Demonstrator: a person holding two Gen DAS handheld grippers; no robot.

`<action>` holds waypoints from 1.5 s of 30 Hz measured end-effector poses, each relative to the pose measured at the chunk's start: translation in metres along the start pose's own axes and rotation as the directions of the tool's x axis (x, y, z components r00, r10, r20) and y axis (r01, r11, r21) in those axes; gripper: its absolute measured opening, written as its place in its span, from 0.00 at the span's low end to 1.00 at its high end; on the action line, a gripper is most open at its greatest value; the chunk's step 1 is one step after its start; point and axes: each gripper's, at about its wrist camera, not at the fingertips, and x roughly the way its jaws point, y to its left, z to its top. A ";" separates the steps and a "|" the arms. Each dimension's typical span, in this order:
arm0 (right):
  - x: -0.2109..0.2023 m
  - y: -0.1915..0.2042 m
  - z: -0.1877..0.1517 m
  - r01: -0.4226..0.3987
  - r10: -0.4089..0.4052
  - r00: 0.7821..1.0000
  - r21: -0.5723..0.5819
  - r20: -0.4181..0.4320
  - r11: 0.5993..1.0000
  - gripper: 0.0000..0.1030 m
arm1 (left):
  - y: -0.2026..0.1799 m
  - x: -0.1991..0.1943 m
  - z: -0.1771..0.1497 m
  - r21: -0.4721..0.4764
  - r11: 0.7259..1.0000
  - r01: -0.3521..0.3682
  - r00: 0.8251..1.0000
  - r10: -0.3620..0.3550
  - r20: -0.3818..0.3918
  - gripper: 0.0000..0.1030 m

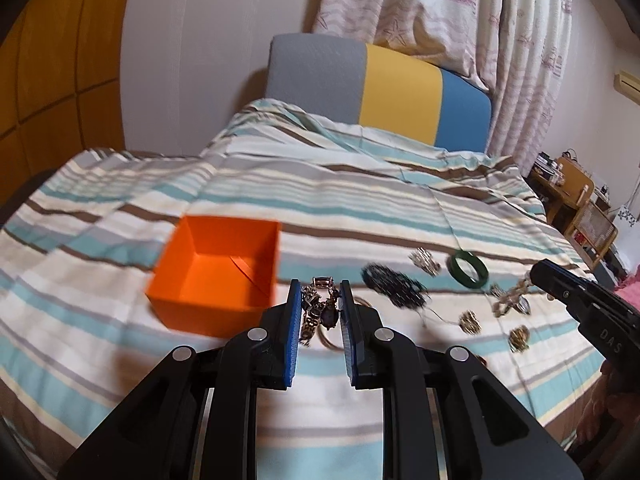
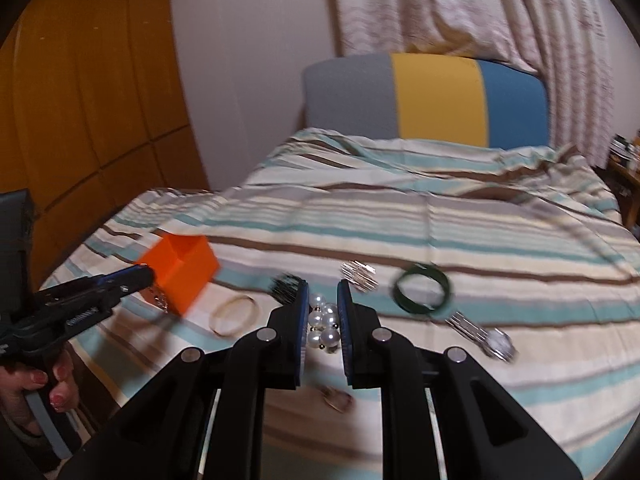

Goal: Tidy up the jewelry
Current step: 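Carry the brooch cluster in the left tool while the right tool carries the pearl bracelet to the orange box, then open the left tool over the orange box while the right tool releases the pearl bracelet inside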

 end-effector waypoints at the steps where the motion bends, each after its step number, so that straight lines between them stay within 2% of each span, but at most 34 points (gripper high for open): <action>1: 0.004 0.006 0.004 -0.019 0.019 1.000 -0.003 0.001 1.000 0.13 | 0.005 0.000 0.004 -0.001 1.000 -0.011 1.000 0.011 0.006 0.18; 10: 0.069 0.070 0.043 -0.194 0.194 0.981 -0.023 -0.011 0.981 0.13 | 0.046 0.027 0.018 -0.008 0.998 -0.055 0.998 0.055 -0.026 0.18; 15: 0.106 0.101 0.051 -0.251 0.250 0.968 -0.036 -0.032 0.967 0.13 | 0.069 0.045 0.014 -0.036 0.996 -0.087 0.995 0.084 -0.058 0.18; 26: 0.154 0.122 0.040 -0.286 0.281 0.954 -0.035 -0.104 0.958 0.13 | 0.085 0.059 0.002 -0.057 0.993 -0.101 0.992 0.097 -0.081 0.18; 28: 0.160 0.122 0.035 -0.291 0.285 0.951 -0.031 -0.121 0.956 0.13 | 0.085 0.059 -0.001 -0.055 0.993 -0.106 0.992 0.102 -0.079 0.18; 29: 0.162 0.123 0.032 -0.292 0.286 0.949 -0.034 -0.130 0.956 0.07 | 0.084 0.060 -0.002 -0.051 0.993 -0.108 0.992 0.104 -0.077 0.18; 40: 0.179 0.125 0.020 -0.284 0.271 0.944 -0.044 -0.188 0.958 0.07 | 0.079 0.060 -0.003 -0.036 0.992 -0.120 0.990 0.117 -0.076 0.18; 42: 0.180 0.125 0.020 -0.281 0.268 0.944 -0.046 -0.192 0.959 0.07 | 0.077 0.061 -0.002 -0.029 0.992 -0.124 0.990 0.122 -0.076 0.26; 43: 0.180 0.125 0.020 -0.281 0.267 0.944 -0.048 -0.194 0.959 0.07 | 0.077 0.061 -0.002 -0.029 0.992 -0.122 0.990 0.119 -0.074 0.38; 45: 0.179 0.125 0.018 -0.273 0.258 0.946 -0.058 -0.194 0.960 0.07 | 0.074 0.061 -0.002 -0.023 0.994 -0.105 0.992 0.103 -0.072 0.43</action>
